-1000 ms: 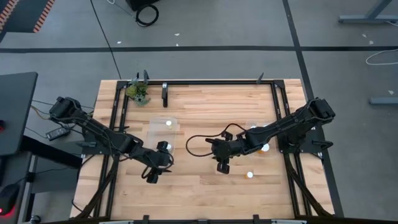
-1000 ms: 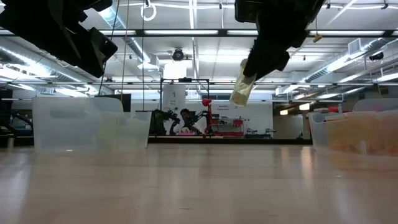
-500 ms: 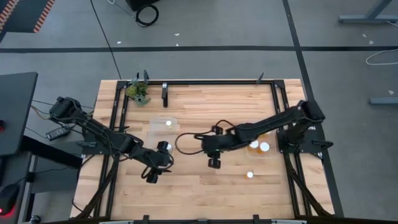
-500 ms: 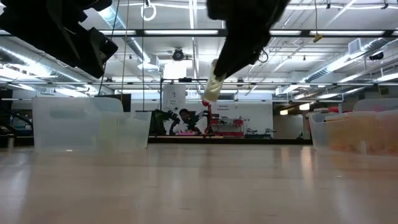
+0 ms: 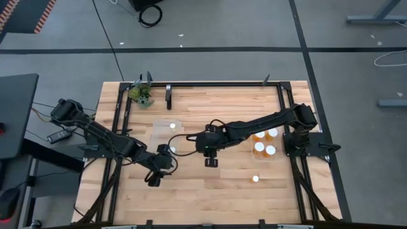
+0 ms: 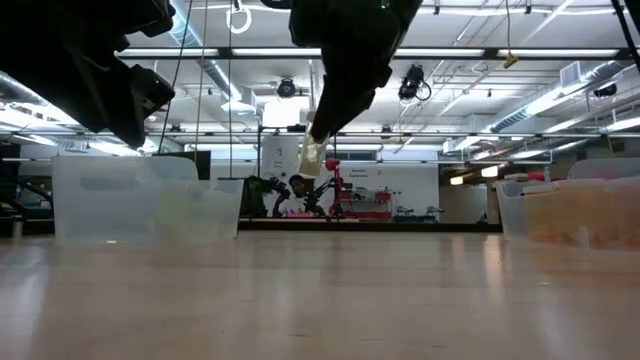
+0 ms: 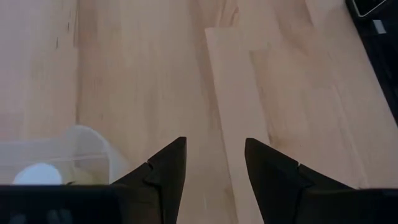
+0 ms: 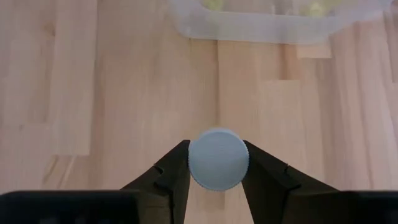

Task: Pick and place medicine bottles into bin by pill shape (circle, oval)
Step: Move the yellow pill bottle to the center of the table, then put the yellow pill bottle into the left transparent bin

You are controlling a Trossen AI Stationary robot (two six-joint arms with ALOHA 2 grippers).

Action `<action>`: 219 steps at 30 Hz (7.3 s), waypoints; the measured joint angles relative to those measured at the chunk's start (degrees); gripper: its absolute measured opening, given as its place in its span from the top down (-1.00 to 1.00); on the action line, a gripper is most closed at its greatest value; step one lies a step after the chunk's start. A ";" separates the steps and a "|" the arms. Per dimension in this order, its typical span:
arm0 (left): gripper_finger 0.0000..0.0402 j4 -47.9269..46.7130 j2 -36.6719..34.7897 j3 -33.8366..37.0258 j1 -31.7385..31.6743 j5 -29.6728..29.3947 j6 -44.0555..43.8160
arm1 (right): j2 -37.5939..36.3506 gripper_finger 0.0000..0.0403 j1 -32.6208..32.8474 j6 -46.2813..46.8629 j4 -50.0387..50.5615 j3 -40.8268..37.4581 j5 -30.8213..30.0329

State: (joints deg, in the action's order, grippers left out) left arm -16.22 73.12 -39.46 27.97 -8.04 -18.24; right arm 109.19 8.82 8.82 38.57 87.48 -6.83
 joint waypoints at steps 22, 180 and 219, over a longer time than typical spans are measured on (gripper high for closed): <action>0.14 -0.01 0.00 0.00 0.02 0.01 -1.07 | 4.15 0.33 1.41 0.70 0.56 -2.05 3.02; -0.13 13.29 36.03 -25.05 -17.99 3.33 13.18 | -46.73 -0.35 -1.40 -6.26 -26.36 -45.68 -13.07; 0.38 14.22 36.09 -25.07 -17.99 3.34 13.56 | -46.71 -0.35 -1.40 -4.96 -25.85 -45.68 -13.08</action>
State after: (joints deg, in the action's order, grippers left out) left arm -2.00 109.22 -64.53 9.98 -4.71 -4.68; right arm 62.48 7.42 3.87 12.72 41.80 -19.91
